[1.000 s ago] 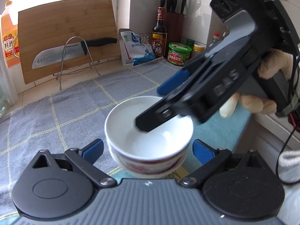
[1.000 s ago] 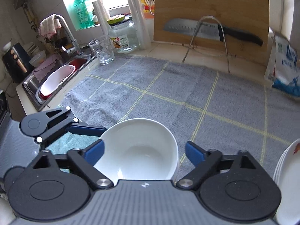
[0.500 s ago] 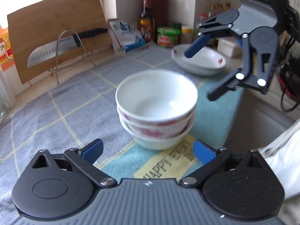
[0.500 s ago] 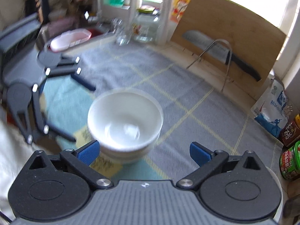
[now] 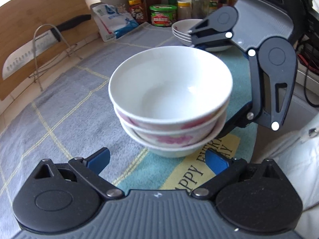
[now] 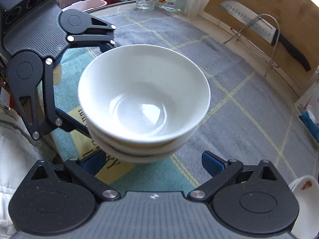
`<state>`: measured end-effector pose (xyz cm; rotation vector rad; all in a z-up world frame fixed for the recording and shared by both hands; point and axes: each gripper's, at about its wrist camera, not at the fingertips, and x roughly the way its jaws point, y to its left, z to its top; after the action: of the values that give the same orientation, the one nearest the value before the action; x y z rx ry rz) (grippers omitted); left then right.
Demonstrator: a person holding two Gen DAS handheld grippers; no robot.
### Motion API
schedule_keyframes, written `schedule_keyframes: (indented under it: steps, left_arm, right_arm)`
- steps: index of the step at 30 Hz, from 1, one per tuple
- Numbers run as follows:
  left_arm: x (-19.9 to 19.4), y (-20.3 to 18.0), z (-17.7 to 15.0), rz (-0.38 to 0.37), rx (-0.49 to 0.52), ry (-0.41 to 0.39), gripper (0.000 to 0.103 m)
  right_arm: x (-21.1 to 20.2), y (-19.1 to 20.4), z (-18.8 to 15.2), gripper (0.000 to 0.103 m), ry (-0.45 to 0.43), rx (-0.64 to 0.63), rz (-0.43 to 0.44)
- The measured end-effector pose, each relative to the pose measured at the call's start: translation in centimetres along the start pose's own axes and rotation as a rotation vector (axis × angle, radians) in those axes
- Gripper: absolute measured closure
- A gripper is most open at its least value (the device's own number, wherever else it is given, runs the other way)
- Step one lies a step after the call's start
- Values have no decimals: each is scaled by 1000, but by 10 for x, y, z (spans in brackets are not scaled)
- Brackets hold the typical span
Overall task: Organize plates and bowls
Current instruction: 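Grasp the stacked bowls with the left tool while the right tool grips the opposite rim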
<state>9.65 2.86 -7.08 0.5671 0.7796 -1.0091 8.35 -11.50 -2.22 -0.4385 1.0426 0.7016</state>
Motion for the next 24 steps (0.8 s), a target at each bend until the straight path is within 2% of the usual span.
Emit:
schedule_keyframes:
  steps: [11,16,24]
  left_arm:
    - [9,14,14,-128,107,16,2]
    - [11,17,17,-187,155,31,4]
    - [13,18,21,-233,241,28,6]
  right_arm:
    - [6,-11,5,1,20,-35,120]
    - [6,-10,10,4,35,-70,139]
    - [4,-8,13,7,43,-87,155]
